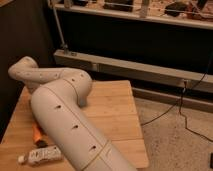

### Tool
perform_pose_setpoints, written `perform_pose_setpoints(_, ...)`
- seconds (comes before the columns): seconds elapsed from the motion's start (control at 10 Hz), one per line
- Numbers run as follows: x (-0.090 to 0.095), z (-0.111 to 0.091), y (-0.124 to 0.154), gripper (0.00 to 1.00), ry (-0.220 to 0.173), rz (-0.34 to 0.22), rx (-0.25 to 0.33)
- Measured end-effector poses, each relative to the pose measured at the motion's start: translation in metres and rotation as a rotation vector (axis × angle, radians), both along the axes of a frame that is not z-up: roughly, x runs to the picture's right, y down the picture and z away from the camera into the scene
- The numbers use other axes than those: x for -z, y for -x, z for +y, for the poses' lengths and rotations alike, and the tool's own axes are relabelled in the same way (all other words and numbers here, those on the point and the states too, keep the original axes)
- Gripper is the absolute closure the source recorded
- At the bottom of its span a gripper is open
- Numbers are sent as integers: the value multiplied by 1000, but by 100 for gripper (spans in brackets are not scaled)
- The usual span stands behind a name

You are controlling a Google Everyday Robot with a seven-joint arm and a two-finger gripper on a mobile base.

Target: Push the eraser across the table

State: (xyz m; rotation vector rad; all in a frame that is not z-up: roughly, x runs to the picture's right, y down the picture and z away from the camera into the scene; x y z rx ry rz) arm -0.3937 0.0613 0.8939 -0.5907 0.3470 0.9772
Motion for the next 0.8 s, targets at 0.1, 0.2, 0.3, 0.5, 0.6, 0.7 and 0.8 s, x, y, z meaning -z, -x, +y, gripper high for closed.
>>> perform_pose_setpoints(0.1, 0, 4, 5, 100, 3, -6, 3)
perform_pose_setpoints(0.2, -2, 8, 8, 100, 5, -10, 6)
perform_pose_setpoints(0.3, -2, 11, 11, 100, 6, -14, 11)
perform_pose_setpoints(0.5, -6, 17, 17, 100, 3, -20, 30)
perform_pose_setpoints(0.6, -9, 18, 19, 100, -2, -20, 39)
perform_pose_setpoints(0.7, -11, 19, 20, 100, -6, -18, 43)
perform_pose_setpoints(0.8, -14, 18, 20, 100, -12, -15, 46)
